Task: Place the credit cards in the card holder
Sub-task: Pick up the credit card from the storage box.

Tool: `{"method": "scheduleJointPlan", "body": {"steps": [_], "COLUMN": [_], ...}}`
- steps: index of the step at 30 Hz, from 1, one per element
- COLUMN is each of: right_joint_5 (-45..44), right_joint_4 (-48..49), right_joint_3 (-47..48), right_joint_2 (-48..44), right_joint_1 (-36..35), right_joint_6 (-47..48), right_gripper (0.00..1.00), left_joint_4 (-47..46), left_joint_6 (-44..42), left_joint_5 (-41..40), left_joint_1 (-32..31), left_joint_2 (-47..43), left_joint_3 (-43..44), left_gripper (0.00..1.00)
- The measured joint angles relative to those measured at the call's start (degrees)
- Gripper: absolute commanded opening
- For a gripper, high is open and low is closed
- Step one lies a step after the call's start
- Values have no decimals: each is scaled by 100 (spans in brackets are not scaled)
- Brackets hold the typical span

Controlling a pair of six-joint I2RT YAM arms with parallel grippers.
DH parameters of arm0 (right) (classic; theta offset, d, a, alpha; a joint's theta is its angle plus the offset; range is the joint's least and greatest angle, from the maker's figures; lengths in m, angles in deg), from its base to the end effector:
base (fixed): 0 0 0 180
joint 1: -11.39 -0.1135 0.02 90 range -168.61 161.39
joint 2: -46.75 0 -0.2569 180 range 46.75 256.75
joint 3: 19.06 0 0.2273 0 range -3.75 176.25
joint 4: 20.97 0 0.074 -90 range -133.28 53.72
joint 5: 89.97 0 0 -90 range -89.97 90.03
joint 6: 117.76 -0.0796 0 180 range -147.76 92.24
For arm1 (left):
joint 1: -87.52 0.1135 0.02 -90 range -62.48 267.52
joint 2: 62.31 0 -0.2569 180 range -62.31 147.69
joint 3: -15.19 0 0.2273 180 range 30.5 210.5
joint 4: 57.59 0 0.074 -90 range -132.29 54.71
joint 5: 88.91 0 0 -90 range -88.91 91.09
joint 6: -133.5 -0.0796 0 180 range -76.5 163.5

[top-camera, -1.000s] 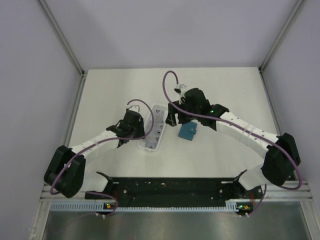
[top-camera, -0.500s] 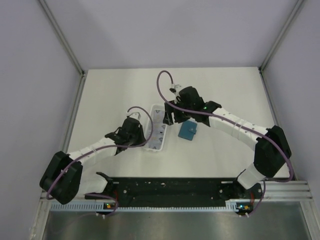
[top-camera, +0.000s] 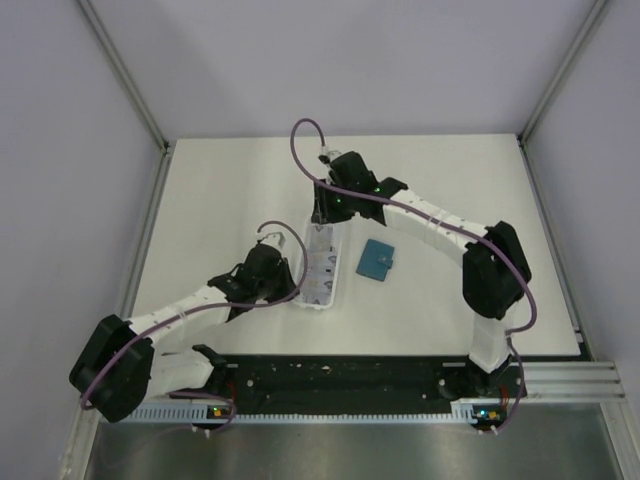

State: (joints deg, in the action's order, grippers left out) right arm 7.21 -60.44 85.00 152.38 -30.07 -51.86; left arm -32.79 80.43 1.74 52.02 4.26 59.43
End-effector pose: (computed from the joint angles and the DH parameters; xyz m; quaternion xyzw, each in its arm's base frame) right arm 0.3170 0.2934 0.2542 -0.1627 0.8940 0.2718 0.3169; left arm 0.1888 -0.1358 0.1503 -0.0095 0.9308 -0.2202 0.2917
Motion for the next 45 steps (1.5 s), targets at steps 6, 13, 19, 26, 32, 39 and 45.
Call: {"method": "scheduleJointPlan", "body": {"steps": [6, 13, 19, 26, 32, 39, 45], "right_joint_5": [-282, -538, -560, -568, -693, -925, -970], "right_joint_4": [-339, -719, -881, -1029, -1241, -1519, -1620], "right_joint_3": [457, 688, 846, 1163, 1578, 2020, 2208], "right_joint_2": [590, 992, 1322, 1749, 2081, 2341, 2577], "right_joint_1": [0, -7, -9, -42, -46, -81, -120], "right_joint_6": [-258, -466, -531, -522, -479, -400, -396], "right_gripper": [34, 36, 37, 37, 44, 54, 55], "left_joint_4": [-17, -225, -378, -439, -442, -444, -476], "left_joint_6": [256, 671, 817, 822, 820, 817, 800], "left_joint_5": [-76, -258, -308, -313, -328, -328, -326], "left_joint_1": [-24, -42, -70, -92, -98, -107, -111], "left_joint_2": [-11, 15, 186, 199, 199, 199, 234], "left_joint_3": [-35, -144, -144, -144, -144, -144, -144], "left_gripper": [3, 1, 0, 1, 1, 1, 1]}}
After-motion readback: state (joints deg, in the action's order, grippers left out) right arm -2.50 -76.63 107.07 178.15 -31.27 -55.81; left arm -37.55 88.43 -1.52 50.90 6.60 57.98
